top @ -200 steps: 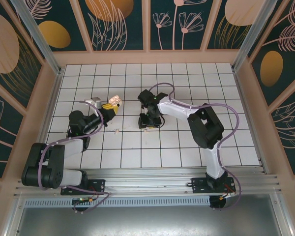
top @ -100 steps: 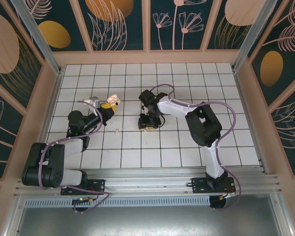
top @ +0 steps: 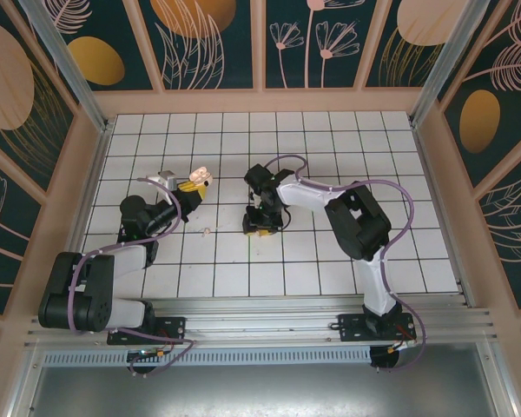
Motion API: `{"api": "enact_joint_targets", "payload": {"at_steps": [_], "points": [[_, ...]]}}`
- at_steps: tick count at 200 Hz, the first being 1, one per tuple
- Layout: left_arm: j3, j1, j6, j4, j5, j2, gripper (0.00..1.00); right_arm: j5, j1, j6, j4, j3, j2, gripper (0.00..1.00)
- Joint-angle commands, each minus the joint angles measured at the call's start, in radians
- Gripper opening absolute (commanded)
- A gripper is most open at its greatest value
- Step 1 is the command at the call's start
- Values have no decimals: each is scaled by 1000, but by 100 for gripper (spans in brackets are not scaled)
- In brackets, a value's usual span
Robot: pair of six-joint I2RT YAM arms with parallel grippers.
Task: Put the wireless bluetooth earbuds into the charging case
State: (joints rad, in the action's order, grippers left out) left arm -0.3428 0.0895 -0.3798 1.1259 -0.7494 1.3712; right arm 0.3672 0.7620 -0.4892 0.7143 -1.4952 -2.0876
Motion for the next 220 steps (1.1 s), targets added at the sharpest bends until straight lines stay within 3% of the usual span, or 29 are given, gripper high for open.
{"api": "enact_joint_targets", "payload": {"at_steps": [1,29,79,220], "points": [[11,-10,-10,42,0,-26,2,24,19,-39,5,15,55,43],[13,-10,-12,40,0,-33,2,-2,20,-54,40,-14,73,43],[16,-10,-16,40,2,-38,2,-154,20,-37,226,-172,10,39],[14,-10,-17,37,1,-34,2,-160,38,32,289,-307,-152,33]]}}
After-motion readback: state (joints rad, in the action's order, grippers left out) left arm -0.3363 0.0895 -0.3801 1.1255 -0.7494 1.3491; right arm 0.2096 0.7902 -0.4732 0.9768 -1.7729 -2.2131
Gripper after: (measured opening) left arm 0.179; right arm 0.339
